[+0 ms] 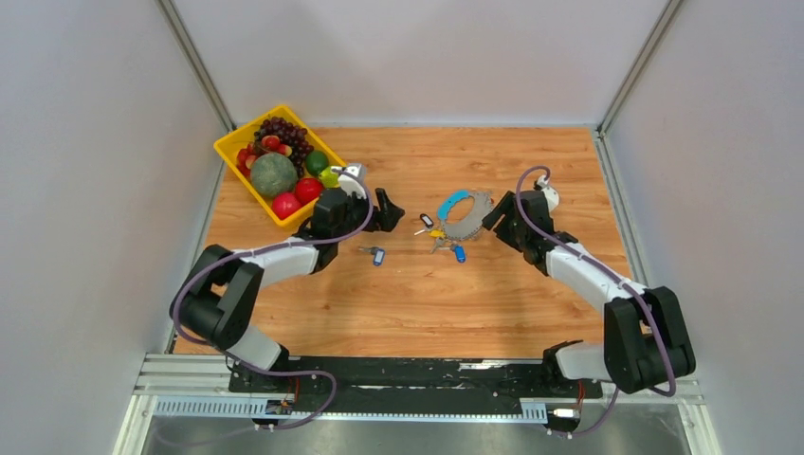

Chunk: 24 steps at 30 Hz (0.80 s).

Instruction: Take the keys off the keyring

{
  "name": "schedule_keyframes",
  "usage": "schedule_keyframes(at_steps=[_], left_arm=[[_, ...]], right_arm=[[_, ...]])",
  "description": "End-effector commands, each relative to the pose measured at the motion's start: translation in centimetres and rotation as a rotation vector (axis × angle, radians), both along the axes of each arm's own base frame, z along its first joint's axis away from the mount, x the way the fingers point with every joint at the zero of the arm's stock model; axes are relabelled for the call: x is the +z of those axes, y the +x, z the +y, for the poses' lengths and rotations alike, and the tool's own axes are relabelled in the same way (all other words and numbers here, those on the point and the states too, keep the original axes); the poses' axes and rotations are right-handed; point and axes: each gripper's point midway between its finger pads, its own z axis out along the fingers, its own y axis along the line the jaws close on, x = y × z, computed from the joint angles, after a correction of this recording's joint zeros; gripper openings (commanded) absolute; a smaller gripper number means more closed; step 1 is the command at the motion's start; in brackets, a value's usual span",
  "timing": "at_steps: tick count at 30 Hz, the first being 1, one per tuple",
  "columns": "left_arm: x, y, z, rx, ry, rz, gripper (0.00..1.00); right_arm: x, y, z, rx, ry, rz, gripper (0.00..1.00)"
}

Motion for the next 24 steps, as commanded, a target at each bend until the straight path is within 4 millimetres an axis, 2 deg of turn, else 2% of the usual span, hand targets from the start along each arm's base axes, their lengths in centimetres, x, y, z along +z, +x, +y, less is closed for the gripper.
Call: schedule_keyframes(at_steps=[1,4,5,6,7,8,9,10,11,12,13,14,15,16,17,18,19,20,21,22,23,24], left_arm=[[0.2,1.2,-3.0,-0.089,-0.021,0.064,0.93],[0.0,2.3,-5.1,-0.144,-0.032,0.113,0.89],[0.8,3.0,-5.9,-0.156,-0.042,0.101,0.89],[-0.8,3.1,-6.2,-0.16,-0.026,0.147,0.88],[0.1,3.8,-6.9,-0.176,-0.038,0.137,0.87],[-1.6,3.9,-7.3,-0.184,-0.024,0.185,0.86],[-0.9,4.3,-8.1,-0.21,-0.038,0.182,0.85],[-2.5,4.4,-8.5,-0.216,-0.032,0.229,0.84],[-1.9,4.8,-9.4,-0.249,-0.052,0.225,0.83],[-3.2,4.8,-9.9,-0.262,-0.049,0.26,0.82],[-2.8,5.0,-10.8,-0.289,-0.055,0.259,0.82],[-4.1,5.1,-11.2,-0.294,-0.046,0.283,0.81],[-3.7,5.4,-11.9,-0.305,-0.043,0.276,0.81],[-4.8,5.5,-12.3,-0.308,-0.032,0.294,0.81],[-4.3,5.8,-13.0,-0.32,-0.035,0.287,0.81],[-5.4,5.9,-13.3,-0.327,-0.031,0.306,0.79],[-5.0,6.1,-13.9,-0.337,-0.041,0.307,0.79],[-6.0,6.2,-14.2,-0.339,-0.039,0.325,0.79],[-5.7,6.5,-14.6,-0.349,-0.052,0.325,0.78],[-6.7,6.6,-14.8,-0.353,-0.05,0.344,0.76],[-6.5,6.9,-15.2,-0.358,-0.059,0.344,0.75],[-7.5,6.9,-15.3,-0.359,-0.057,0.362,0.75]], right_arm=[[1.2,2.1,0.9,0.022,0.08,-0.032,0.65],[0.3,2.7,0.9,0.067,0.124,-0.035,0.57],[-0.2,2.9,0.9,0.079,0.136,-0.035,0.56],[-0.4,3.2,1.0,0.091,0.146,-0.048,0.56],[-0.7,3.4,1.1,0.105,0.148,-0.05,0.55],[-1.2,3.5,1.2,0.114,0.148,-0.046,0.55],[-1.6,3.7,1.3,0.122,0.147,-0.04,0.55],[-2.0,3.8,1.5,0.129,0.149,-0.033,0.55],[-2.6,4.0,1.6,0.132,0.15,-0.022,0.55],[-3.1,4.3,1.6,0.135,0.148,-0.011,0.55],[-3.5,4.5,1.8,0.137,0.151,-0.001,0.55],[-3.9,4.7,1.9,0.14,0.155,0.008,0.55],[-4.3,4.9,2.0,0.141,0.159,0.015,0.55],[-4.7,5.1,2.1,0.14,0.163,0.02,0.55],[-5.1,5.3,2.1,0.139,0.169,0.025,0.55],[-5.4,5.4,2.2,0.14,0.173,0.029,0.54],[-5.7,5.6,2.2,0.137,0.177,0.036,0.54],[-6.1,5.7,2.2,0.134,0.18,0.041,0.54],[-6.2,5.8,2.4,0.139,0.187,0.041,0.53],[-6.4,6.0,2.5,0.141,0.192,0.042,0.53],[-6.6,6.1,2.6,0.141,0.2,0.045,0.53],[-6.7,6.1,2.8,0.146,0.206,0.046,0.52]])
